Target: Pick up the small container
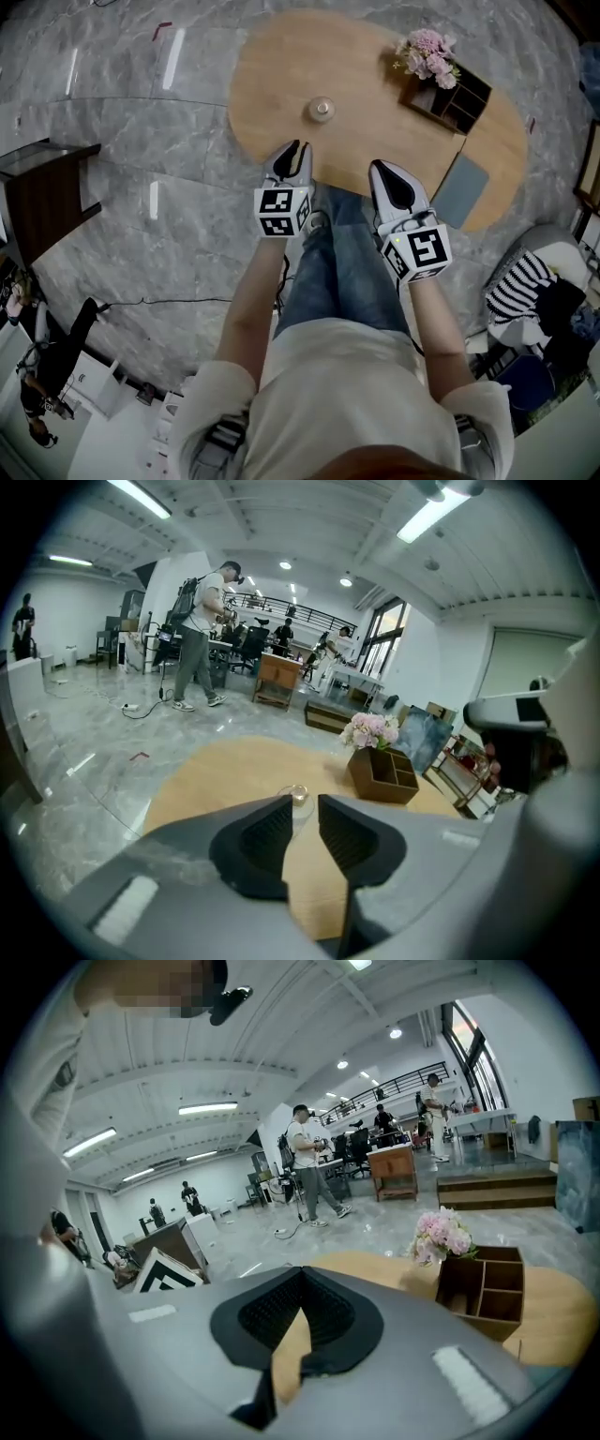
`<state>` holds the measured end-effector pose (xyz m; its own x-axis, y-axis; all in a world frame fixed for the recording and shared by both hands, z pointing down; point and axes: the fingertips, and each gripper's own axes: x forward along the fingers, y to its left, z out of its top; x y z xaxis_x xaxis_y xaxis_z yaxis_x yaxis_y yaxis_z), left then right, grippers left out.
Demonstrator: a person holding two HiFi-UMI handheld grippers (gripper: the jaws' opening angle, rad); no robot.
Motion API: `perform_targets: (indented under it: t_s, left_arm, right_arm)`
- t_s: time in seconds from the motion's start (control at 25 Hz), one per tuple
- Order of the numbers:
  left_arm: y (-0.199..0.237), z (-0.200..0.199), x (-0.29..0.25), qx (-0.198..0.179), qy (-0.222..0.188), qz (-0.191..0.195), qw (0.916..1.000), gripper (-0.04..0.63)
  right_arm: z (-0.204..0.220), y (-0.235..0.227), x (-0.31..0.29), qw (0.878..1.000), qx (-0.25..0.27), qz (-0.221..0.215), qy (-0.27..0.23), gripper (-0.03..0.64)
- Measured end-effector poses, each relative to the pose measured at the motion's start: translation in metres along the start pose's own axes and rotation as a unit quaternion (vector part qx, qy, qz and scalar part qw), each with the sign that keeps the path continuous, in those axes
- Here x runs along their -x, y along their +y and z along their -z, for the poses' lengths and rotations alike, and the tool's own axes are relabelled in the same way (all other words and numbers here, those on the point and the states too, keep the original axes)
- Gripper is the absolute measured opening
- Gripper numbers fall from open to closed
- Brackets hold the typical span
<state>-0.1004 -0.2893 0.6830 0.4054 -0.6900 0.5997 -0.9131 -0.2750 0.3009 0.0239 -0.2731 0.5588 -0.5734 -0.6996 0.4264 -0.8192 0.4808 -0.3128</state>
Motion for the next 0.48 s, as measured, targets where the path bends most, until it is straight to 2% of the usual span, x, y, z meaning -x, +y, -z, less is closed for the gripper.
perform_targets:
  t_s: [0.28, 0.36, 0.48]
  left_arm:
    - [0.010, 0.034, -0.067, -0.039, 0.023, 0.016, 0.9989, 0.312]
    - [0.010, 0.040, -0.086, -0.050, 0.027, 0.021, 0.9982, 0.347]
    - [0.011, 0.047, -0.109, -0.062, 0.030, 0.023, 0.9974, 0.365]
  right_arm:
    - [0.028, -0.025, -0.023, 1.000, -0.018, 0.001, 0.020, -0.002]
    - [0.036, -0.032, -0.028, 0.999, -0.021, 0.000, 0.025, -0.002]
    - [0.047, -0.039, -0.035, 0.999, -0.027, -0.002, 0.032, -0.002]
